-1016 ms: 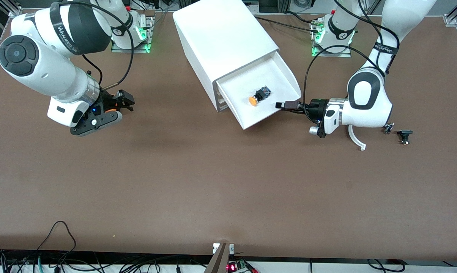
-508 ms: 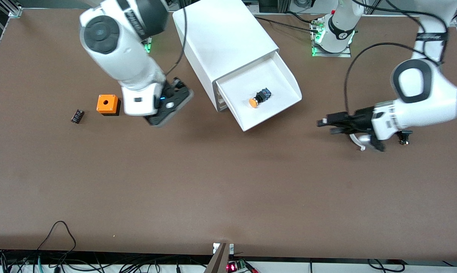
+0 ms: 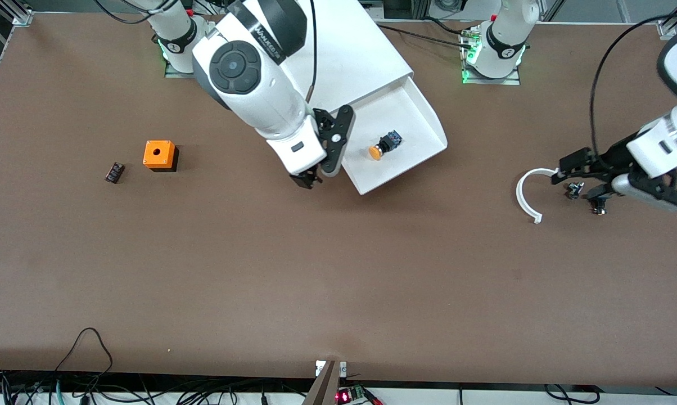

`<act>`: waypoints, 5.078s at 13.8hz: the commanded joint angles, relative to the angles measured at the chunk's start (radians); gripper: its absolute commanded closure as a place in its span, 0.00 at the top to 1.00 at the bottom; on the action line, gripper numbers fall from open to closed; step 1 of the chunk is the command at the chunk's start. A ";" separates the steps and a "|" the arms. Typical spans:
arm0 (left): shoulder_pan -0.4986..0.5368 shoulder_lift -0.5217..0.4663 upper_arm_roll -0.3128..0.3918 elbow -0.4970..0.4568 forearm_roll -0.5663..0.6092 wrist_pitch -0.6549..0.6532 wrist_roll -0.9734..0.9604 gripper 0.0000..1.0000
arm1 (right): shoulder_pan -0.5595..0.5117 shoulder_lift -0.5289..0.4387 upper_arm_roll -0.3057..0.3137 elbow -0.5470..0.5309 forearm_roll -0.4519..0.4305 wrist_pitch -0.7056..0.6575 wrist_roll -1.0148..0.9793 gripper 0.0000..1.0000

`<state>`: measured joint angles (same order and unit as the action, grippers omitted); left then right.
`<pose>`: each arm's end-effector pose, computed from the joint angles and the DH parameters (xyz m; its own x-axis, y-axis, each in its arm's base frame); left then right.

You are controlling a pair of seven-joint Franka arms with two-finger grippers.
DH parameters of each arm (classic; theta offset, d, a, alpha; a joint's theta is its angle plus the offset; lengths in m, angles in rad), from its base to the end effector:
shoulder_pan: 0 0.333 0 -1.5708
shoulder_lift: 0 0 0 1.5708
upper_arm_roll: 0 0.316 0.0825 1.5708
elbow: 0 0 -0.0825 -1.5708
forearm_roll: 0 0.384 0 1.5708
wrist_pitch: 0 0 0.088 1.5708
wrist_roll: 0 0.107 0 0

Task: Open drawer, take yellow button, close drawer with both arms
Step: 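Reach the right gripper into the drawer while the left gripper withdraws, then lower the right gripper onto the orange-capped button and close it, then lift the button out of the drawer with the right gripper, then carry the button toward the orange box while the left gripper reaches the drawer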

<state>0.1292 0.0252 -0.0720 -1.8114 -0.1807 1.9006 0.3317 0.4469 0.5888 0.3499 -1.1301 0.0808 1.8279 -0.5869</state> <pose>0.5774 0.0203 0.5256 0.9712 -0.2099 0.1127 -0.2252 -0.9632 0.1465 0.5559 0.4750 0.4975 0.2777 0.9257 0.2568 0.9575 -0.2452 -0.1516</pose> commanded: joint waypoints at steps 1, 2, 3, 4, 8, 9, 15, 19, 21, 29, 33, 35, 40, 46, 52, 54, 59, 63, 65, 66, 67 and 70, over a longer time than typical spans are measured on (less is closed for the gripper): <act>-0.058 -0.051 -0.002 0.035 0.224 -0.099 -0.232 1.00 | 0.036 0.045 0.021 0.090 -0.025 -0.016 -0.033 1.00; -0.062 -0.051 -0.008 0.052 0.257 -0.145 -0.328 1.00 | 0.044 0.046 0.023 0.089 -0.047 -0.015 -0.054 1.00; -0.066 -0.050 -0.006 0.055 0.263 -0.162 -0.389 1.00 | 0.045 0.061 0.027 0.089 -0.065 -0.013 -0.127 1.00; -0.066 -0.047 -0.006 0.052 0.264 -0.163 -0.405 1.00 | 0.045 0.075 0.031 0.089 -0.062 -0.015 -0.207 1.00; -0.068 -0.044 0.003 0.060 0.264 -0.164 -0.402 1.00 | 0.056 0.085 0.044 0.087 -0.061 -0.085 -0.313 1.00; -0.068 -0.045 0.003 0.060 0.262 -0.164 -0.404 1.00 | 0.059 0.088 0.043 0.084 -0.061 -0.087 -0.347 1.00; -0.068 -0.041 0.006 0.060 0.250 -0.163 -0.405 1.00 | 0.124 0.174 0.041 0.089 -0.065 0.155 -0.347 1.00; -0.069 -0.039 0.006 0.061 0.248 -0.164 -0.407 1.00 | 0.133 0.175 0.037 0.082 -0.075 0.114 -0.350 1.00; -0.069 -0.039 0.006 0.061 0.248 -0.164 -0.407 1.00 | 0.136 0.175 0.035 0.081 -0.075 0.094 -0.346 1.00; -0.069 -0.033 0.006 0.063 0.247 -0.164 -0.408 1.00 | 0.179 0.180 0.032 0.081 -0.088 0.056 -0.340 1.00; -0.069 -0.018 0.006 0.092 0.247 -0.167 -0.410 1.00 | 0.213 0.200 0.011 0.086 -0.088 0.094 -0.303 1.00; -0.068 -0.016 0.008 0.092 0.247 -0.167 -0.410 1.00 | 0.214 0.203 0.001 0.084 -0.088 0.093 -0.304 1.00; -0.068 -0.016 0.006 0.092 0.247 -0.167 -0.410 1.00 | 0.256 0.206 -0.018 0.081 -0.111 0.082 -0.306 0.92; -0.068 -0.013 0.008 0.092 0.247 -0.167 -0.407 1.00 | 0.277 0.212 -0.025 0.079 -0.171 0.077 -0.318 0.75; -0.066 -0.010 0.008 0.093 0.247 -0.167 -0.407 1.00 | 0.283 0.204 -0.023 0.082 -0.199 0.053 -0.344 0.32; -0.066 -0.010 0.008 0.093 0.247 -0.167 -0.407 1.00 | 0.280 0.194 -0.022 0.082 -0.194 0.053 -0.338 0.29; -0.066 -0.008 0.008 0.093 0.247 -0.167 -0.407 1.00 | 0.247 0.106 -0.022 0.082 -0.188 0.051 -0.334 0.26; -0.066 0.001 0.018 0.093 0.250 -0.166 -0.399 1.00 | 0.165 0.063 -0.015 0.076 -0.159 0.053 -0.204 0.25; -0.068 0.004 0.018 0.095 0.250 -0.164 -0.401 1.00 | 0.130 0.030 -0.022 0.049 -0.167 0.051 -0.081 0.25; -0.069 0.004 0.017 0.096 0.250 -0.163 -0.410 1.00 | 0.104 0.013 -0.023 0.017 -0.171 0.060 -0.014 0.25; -0.071 0.010 0.011 0.096 0.248 -0.163 -0.415 1.00 | 0.078 0.002 -0.031 -0.011 -0.170 0.062 0.040 0.25; -0.106 0.057 0.000 0.092 0.244 -0.108 -0.520 1.00 | 0.035 -0.007 -0.084 -0.067 -0.190 0.069 0.117 0.25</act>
<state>0.0580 0.0318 -0.0675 -1.7510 0.0572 1.7656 -0.1078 0.5082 0.6262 0.2955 -1.1043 -0.0955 1.8843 -0.5284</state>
